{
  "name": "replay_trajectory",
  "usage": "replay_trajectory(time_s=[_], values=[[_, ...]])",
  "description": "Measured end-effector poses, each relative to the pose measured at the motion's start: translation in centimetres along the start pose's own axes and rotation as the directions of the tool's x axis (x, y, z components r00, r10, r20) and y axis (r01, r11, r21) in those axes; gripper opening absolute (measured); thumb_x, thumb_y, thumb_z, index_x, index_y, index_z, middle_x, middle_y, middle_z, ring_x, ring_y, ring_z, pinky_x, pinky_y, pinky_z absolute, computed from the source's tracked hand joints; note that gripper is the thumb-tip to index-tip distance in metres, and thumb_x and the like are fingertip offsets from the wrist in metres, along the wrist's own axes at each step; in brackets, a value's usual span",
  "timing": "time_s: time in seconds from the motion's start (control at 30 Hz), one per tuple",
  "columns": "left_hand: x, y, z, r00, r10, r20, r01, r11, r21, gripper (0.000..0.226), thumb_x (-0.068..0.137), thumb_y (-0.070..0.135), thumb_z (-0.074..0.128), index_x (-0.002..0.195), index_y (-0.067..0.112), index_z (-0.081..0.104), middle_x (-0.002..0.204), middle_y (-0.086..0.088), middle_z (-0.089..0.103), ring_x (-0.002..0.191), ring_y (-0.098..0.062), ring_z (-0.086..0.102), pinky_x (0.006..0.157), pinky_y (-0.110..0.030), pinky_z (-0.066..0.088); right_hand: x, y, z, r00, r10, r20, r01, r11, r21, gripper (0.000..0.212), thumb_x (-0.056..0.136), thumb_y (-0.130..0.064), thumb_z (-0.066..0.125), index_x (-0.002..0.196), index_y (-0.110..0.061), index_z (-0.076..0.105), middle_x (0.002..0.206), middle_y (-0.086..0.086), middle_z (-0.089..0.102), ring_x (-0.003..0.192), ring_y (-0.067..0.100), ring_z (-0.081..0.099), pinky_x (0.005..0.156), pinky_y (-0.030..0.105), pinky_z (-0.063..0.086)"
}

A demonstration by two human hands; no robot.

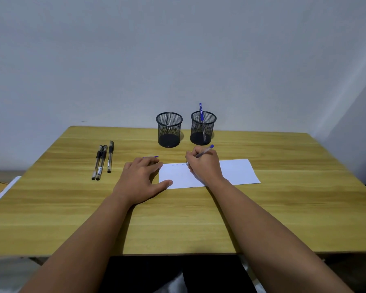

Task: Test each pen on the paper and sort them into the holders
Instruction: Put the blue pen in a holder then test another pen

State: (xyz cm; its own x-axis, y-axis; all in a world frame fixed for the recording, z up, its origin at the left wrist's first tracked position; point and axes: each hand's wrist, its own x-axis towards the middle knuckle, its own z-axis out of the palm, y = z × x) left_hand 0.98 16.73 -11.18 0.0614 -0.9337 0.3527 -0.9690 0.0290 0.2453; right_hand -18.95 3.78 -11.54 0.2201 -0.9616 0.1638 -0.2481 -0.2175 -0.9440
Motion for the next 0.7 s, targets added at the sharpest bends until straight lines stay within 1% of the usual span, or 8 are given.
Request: replay_trajectory(time_s=[0.07, 0.1, 0.2, 0.33, 0.43, 0.57, 0.7], values=[[-0.03, 0.02, 0.0, 1.0, 0.002, -0.007, -0.002, 1.0, -0.006, 0.078, 0.078, 0.084, 0.047, 0.135, 0.034, 0.062, 0.142, 0.015, 0.054, 0.135, -0.012, 0.042, 0.106, -0.043, 0.035, 0.04, -0.07, -0.04, 1.0, 0.007, -0.013, -0.006, 0.999, 0.042, 0.037, 0.095, -0.017, 0.067, 0.07, 0.005, 0.051, 0.06, 0.027, 0.057, 0.052, 0.034, 0.059, 0.054, 0.036, 0.051], [-0.04, 0.01, -0.03, 1.0, 0.0, -0.008, 0.0, 1.0, -0.008, 0.078, 0.077, 0.084, 0.047, 0.134, 0.034, 0.063, 0.142, 0.015, 0.054, 0.135, -0.012, 0.042, 0.106, -0.043, 0.035, 0.05, -0.1, -0.05, 1.0, 0.003, -0.014, -0.003, 0.999, 0.05, 0.038, 0.096, -0.016, 0.067, 0.071, 0.007, 0.05, 0.061, 0.03, 0.056, 0.052, 0.034, 0.058, 0.054, 0.036, 0.051], [-0.04, -0.01, -0.06, 1.0, 0.003, -0.005, -0.003, 1.0, -0.005, 0.079, 0.078, 0.085, 0.046, 0.135, 0.033, 0.063, 0.142, 0.014, 0.054, 0.135, -0.013, 0.042, 0.106, -0.043, 0.035, 0.03, -0.11, 0.0, 1.0, -0.002, -0.006, 0.002, 1.0, 0.004, 0.037, 0.096, -0.019, 0.068, 0.07, 0.003, 0.054, 0.059, 0.023, 0.06, 0.059, 0.044, 0.064, 0.054, 0.037, 0.052], [-0.07, -0.06, -0.05, 1.0, 0.003, -0.006, -0.003, 1.0, -0.013, 0.078, 0.078, 0.084, 0.047, 0.134, 0.033, 0.063, 0.141, 0.014, 0.054, 0.134, -0.013, 0.042, 0.105, -0.042, 0.035, 0.11, -0.03, 0.14, 1.0, 0.011, -0.007, -0.011, 1.0, -0.018, 0.033, 0.092, -0.02, 0.066, 0.067, -0.002, 0.055, 0.053, 0.015, 0.06, 0.061, 0.046, 0.067, 0.055, 0.038, 0.052], [-0.05, 0.01, -0.05, 1.0, 0.002, 0.0, -0.002, 1.0, -0.002, 0.078, 0.078, 0.084, 0.047, 0.135, 0.033, 0.062, 0.142, 0.015, 0.053, 0.135, -0.012, 0.041, 0.105, -0.042, 0.035, 0.1, -0.02, 0.05, 1.0, 0.002, -0.015, -0.002, 1.0, -0.027, 0.034, 0.093, -0.02, 0.066, 0.068, -0.001, 0.053, 0.058, 0.022, 0.06, 0.062, 0.046, 0.068, 0.055, 0.039, 0.054], [-0.09, -0.03, -0.04, 1.0, -0.001, 0.001, 0.001, 1.0, -0.005, 0.078, 0.078, 0.084, 0.047, 0.135, 0.034, 0.062, 0.143, 0.015, 0.053, 0.135, -0.012, 0.04, 0.106, -0.041, 0.034, 0.03, -0.11, -0.05, 0.999, 0.005, -0.036, -0.005, 1.0, -0.009, 0.034, 0.095, -0.016, 0.064, 0.071, 0.004, 0.05, 0.063, 0.031, 0.055, 0.062, 0.048, 0.066, 0.054, 0.038, 0.054], [-0.03, -0.05, 0.04, 1.0, 0.0, 0.002, 0.0, 1.0, -0.001, 0.078, 0.078, 0.085, 0.046, 0.135, 0.034, 0.062, 0.142, 0.015, 0.053, 0.135, -0.012, 0.041, 0.106, -0.042, 0.034, -0.13, -0.34, -0.09, 0.999, 0.024, -0.029, -0.024, 1.0, -0.005, 0.034, 0.095, -0.018, 0.063, 0.073, 0.004, 0.05, 0.067, 0.033, 0.056, 0.064, 0.05, 0.066, 0.054, 0.04, 0.055]])
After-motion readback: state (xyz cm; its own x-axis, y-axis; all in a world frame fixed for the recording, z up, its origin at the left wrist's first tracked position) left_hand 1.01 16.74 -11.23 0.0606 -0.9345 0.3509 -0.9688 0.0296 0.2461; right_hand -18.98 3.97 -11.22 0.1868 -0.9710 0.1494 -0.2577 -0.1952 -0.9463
